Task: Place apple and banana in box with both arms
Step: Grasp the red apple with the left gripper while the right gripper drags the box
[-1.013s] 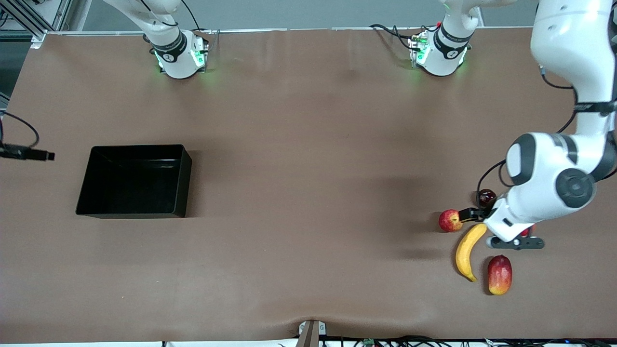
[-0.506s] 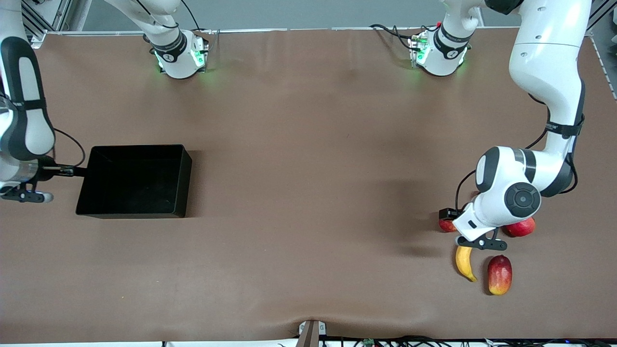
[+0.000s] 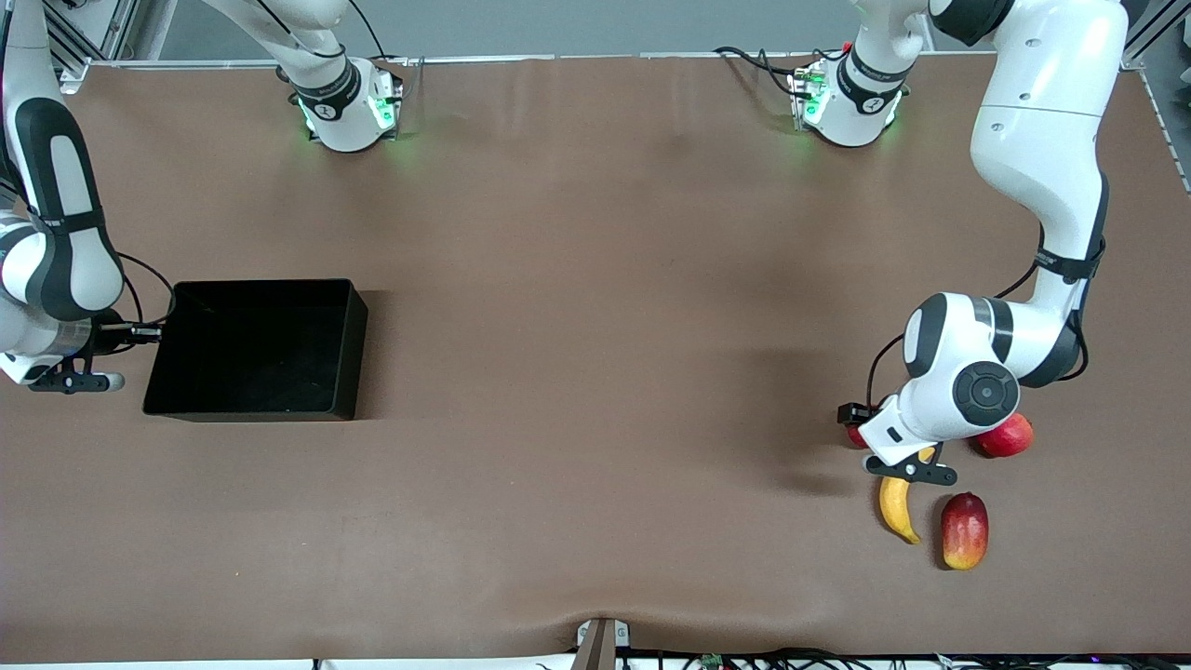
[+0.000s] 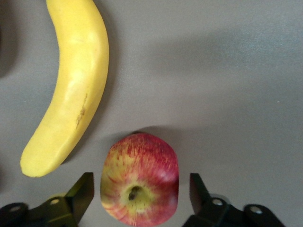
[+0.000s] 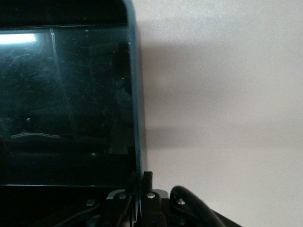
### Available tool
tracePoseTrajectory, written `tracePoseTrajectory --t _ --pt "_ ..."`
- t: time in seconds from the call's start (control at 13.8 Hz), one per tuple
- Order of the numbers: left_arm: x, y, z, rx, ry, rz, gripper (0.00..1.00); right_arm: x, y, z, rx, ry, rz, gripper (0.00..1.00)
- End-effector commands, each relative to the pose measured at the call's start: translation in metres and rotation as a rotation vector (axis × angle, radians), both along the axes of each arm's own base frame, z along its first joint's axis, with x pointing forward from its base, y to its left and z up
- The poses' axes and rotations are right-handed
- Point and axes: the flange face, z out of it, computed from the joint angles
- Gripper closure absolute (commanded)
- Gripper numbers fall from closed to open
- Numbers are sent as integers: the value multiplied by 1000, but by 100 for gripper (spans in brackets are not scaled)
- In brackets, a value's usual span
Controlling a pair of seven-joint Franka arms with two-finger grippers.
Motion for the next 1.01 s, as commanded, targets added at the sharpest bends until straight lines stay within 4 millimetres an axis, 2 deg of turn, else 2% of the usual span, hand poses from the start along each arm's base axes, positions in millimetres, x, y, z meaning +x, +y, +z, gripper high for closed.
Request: tracePoseTrajectory --t 0.0,0.07,0.14,0.22,0.36,0.43,0.58,0.72,0.94 --pt "-1 0 -2 11 -20 -27 41 -3 0 3 7 2 16 100" --pt "-1 -1 -1 10 -22 -28 62 -3 4 9 27 25 13 100" --pt "0 -1 0 9 -23 -28 77 1 10 23 54 48 4 100" --pt "0 -1 2 9 -26 -29 87 9 24 43 109 70 -9 100" --pt "1 0 7 10 -31 -29 96 28 55 83 221 103 -18 100" --pt "2 0 12 10 -35 -30 99 36 74 96 244 112 -25 100" --pt "3 -3 27 6 -52 -33 100 50 134 105 263 137 -75 100" --pt "1 -5 46 5 -51 -33 100 62 208 115 243 157 -156 100" --pt "-1 -9 72 6 -51 -30 100 72 305 129 227 124 -204 100"
